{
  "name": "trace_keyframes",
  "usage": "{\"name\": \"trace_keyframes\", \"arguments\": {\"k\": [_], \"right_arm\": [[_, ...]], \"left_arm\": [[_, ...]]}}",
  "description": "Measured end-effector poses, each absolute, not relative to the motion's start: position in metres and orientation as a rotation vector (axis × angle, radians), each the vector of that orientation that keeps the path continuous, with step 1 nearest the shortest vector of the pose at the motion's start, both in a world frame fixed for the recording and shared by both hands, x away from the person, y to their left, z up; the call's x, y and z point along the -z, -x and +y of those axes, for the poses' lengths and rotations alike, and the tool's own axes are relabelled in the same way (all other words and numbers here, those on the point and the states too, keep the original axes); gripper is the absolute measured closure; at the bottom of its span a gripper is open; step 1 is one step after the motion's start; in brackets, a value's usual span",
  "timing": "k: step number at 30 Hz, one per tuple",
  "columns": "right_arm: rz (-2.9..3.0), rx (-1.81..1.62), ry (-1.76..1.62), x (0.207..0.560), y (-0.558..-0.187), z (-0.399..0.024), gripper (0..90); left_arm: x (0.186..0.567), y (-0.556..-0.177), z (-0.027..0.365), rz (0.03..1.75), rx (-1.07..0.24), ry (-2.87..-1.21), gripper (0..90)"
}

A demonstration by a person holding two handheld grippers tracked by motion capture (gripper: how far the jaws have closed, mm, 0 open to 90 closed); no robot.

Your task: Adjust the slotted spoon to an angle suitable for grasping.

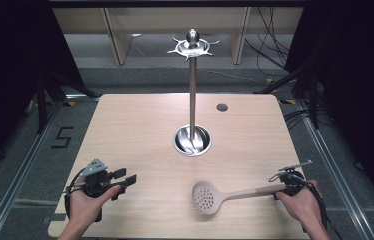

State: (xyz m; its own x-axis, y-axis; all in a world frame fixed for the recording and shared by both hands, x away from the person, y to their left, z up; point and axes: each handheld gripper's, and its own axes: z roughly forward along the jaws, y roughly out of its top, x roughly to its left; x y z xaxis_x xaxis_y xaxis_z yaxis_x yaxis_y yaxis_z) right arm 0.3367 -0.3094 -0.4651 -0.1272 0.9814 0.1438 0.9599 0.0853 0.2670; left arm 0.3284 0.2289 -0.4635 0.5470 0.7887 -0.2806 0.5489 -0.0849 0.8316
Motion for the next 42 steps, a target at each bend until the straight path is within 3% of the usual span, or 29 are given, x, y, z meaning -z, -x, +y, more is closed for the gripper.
{"name": "trace_keyframes", "arguments": {"k": [28,42], "right_arm": [[2.164,-0.473,-2.003,0.461,-0.380,-0.314,90.0],[2.191,-0.479,-2.097,0.462,-0.369,-0.309,90.0]], "left_arm": [[0.465,-0.330,0.230,1.126,-0.280,-1.761,44.3],[0.466,-0.330,0.230,1.129,-0.281,-1.761,44.2]]}}
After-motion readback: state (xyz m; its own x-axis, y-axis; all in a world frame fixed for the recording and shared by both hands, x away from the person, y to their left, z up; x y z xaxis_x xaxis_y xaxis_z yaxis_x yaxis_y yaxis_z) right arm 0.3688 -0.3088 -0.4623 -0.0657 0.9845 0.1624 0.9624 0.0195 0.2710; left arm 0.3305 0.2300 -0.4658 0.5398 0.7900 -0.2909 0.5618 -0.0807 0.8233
